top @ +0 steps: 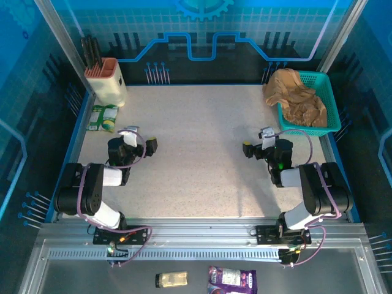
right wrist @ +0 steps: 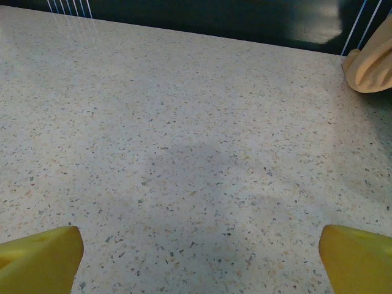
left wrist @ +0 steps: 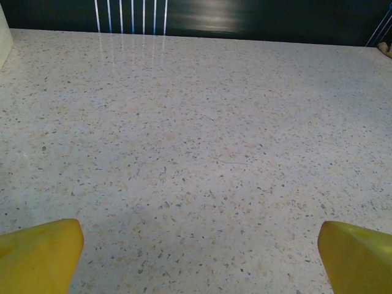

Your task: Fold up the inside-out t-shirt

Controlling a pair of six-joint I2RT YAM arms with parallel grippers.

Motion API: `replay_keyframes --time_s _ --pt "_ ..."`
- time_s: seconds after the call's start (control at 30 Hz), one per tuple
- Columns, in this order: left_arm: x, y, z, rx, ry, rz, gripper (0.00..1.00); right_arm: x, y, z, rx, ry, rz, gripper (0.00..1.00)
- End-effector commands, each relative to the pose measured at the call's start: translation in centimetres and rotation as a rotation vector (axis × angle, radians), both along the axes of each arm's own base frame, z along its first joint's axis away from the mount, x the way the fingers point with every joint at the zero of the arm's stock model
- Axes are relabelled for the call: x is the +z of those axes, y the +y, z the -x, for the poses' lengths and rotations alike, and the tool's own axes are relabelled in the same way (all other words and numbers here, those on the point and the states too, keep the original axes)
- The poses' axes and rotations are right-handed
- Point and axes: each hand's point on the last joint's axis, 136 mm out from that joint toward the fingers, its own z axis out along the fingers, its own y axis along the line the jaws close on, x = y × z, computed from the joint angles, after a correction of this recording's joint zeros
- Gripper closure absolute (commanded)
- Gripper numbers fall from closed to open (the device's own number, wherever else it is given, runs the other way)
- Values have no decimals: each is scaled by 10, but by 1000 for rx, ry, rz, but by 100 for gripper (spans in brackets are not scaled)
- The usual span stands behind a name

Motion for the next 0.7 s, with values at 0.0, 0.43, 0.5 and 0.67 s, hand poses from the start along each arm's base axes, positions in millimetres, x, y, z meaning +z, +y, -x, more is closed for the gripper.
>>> replay_keyframes --time_s 0.0,0.43,0.5,0.67 --pt "2 -2 1 -27 -25 -15 1 11 -3 -5 6 -46 4 0" --pt "2 -2 1 -27 -26 -16 1 11 -3 -6 7 -47 3 1" --pt "2 -2 1 -28 -26 -16 1 11 -3 -6 8 -46 3 0" --pt "3 -2 1 -27 -28 -15 1 10 -9 -9 -32 -33 2 0"
